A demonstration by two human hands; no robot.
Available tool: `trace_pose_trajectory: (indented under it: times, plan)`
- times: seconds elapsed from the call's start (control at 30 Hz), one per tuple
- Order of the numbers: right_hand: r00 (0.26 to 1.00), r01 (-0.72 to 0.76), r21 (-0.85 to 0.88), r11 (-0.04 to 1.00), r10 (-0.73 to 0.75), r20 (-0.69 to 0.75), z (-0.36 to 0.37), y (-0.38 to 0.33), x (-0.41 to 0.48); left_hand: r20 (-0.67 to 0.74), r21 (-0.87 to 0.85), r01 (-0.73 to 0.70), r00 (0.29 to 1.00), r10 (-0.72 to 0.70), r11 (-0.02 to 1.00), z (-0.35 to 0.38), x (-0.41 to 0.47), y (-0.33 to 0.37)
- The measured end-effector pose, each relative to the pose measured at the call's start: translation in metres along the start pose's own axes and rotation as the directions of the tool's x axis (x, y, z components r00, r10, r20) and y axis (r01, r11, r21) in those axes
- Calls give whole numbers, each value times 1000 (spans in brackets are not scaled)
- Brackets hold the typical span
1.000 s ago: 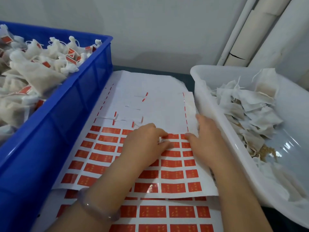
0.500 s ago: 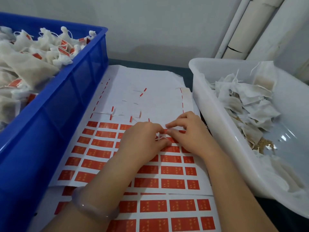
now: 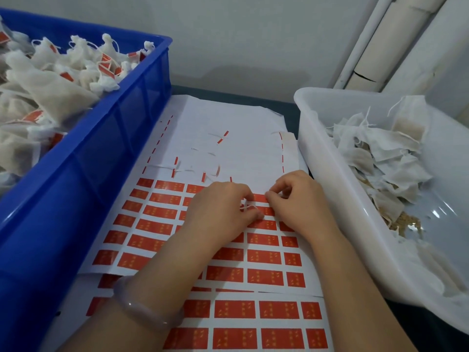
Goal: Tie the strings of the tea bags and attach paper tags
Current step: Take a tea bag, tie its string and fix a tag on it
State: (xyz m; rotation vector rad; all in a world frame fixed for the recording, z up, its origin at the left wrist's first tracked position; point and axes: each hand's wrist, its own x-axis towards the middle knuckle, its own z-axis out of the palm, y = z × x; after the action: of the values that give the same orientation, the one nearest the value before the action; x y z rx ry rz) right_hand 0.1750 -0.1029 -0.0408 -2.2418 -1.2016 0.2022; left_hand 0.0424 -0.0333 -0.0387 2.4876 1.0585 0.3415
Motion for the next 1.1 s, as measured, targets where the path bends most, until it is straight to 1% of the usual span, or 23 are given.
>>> trace_pose_trajectory:
  times: [0.07, 0.17, 0.27, 0.33, 0.4, 0.47, 0.53, 0.6, 0.7, 0.8, 0.87, 0.97, 1.1]
  plan:
    - [999, -33, 53, 998, 32, 15, -2, 2, 0, -1, -8, 6, 1000, -6, 1000, 0, 0, 0]
    - [994, -109, 190, 976, 105, 33, -10, 6, -2, 3, -13, 8, 1000, -8, 1000, 0, 0, 0]
    - [982, -176, 335, 926, 189, -6, -13, 9, -3, 9, -27, 10, 1000, -10, 1000, 1, 0, -1]
    - [980, -129, 362, 923, 174, -95, -11, 7, -6, 4, -33, 11, 1000, -11, 999, 1, 1, -1]
    - [974, -9, 287, 958, 74, -216, -8, 0, -7, 1, -36, 8, 1000, -8, 999, 1, 1, -1]
    - [955, 91, 245, 965, -15, -297, -9, -10, -5, 7, -45, 8, 1000, -8, 999, 2, 1, -2]
    - [942, 107, 269, 957, -11, -336, -13, -18, 0, 13, -60, 12, 1000, -12, 998, 2, 1, -2]
    - [949, 53, 279, 959, 39, -314, -16, -18, 2, 17, -65, 10, 1000, -9, 998, 1, 2, -2]
    - [965, -36, 239, 970, 96, -243, -19, -12, -7, 22, -70, 0, 1000, 1, 998, 2, 2, -2]
    - [962, -42, 230, 972, 101, -254, -20, -9, -24, 25, -79, 4, 1000, -2, 997, 2, 2, -2]
    - [958, -36, 288, 957, 115, -264, -19, -8, -35, 18, -84, 0, 1000, 1, 996, 1, 2, -1]
    - [945, -89, 444, 892, 216, -245, -17, -4, -42, 9, -96, -5, 1000, 6, 995, 0, 0, -1]
    - [935, -147, 503, 852, 285, -209, -15, 1, -41, -3, -92, -15, 1000, 14, 996, -1, -1, 0]
